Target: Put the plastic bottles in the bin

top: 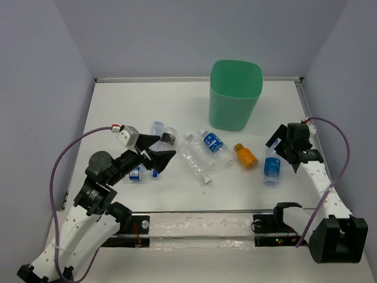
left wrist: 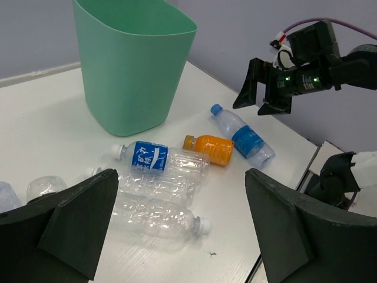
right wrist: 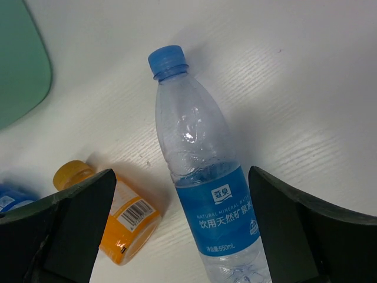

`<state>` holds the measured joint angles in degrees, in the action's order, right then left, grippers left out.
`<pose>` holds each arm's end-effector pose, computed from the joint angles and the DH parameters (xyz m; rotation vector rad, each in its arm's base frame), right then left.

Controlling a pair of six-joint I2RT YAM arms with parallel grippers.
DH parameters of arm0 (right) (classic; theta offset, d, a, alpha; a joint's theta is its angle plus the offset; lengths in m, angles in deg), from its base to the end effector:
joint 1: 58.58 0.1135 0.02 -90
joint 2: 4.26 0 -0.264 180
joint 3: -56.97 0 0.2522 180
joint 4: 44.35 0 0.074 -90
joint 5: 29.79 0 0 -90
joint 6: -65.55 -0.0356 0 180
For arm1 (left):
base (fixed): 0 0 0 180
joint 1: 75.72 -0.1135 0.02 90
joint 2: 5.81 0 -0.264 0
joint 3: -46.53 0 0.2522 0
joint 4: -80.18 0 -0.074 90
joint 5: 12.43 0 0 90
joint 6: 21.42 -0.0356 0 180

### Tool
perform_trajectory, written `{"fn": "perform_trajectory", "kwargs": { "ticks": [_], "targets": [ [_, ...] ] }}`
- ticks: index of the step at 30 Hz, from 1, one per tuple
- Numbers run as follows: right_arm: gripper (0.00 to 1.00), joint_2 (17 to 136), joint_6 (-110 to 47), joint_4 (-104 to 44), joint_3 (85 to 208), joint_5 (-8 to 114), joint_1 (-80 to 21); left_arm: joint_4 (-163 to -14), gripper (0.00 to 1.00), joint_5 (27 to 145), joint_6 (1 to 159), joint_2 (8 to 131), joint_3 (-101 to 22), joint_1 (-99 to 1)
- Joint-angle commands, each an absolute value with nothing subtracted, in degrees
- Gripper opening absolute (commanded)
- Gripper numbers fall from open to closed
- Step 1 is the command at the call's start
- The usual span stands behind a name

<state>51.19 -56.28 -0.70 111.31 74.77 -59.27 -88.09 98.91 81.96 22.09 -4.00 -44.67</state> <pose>0.1993 -0.0114 0.2497 0.7673 2.1903 -0.0260 0.1001 -0.0754 0.3543 0.5373 1.3512 -0.8963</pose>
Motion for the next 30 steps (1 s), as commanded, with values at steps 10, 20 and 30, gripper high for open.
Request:
{"fn": "perform_trajectory", "kwargs": {
  "ticks": [10, 20, 30],
  "targets": [
    [0.99, 66.75, -54.5, -10.28, 112.47, 70.67, -59.46, -88.61, 0.99, 99.8, 80.18, 20.29, -5.81, -43.9],
    [0.8, 77.92, -54.86, -11.25, 116.78, 70.92, -59.46, -88.61, 0.99, 97.52, 80.62, 20.29, -5.81, -43.99],
    [0.45, 63.45, -52.13, -7.13, 116.25, 81.74, -59.46, -88.44, 0.99, 96.2, 80.88, 20.73, -5.9, -43.99]
  ]
}}
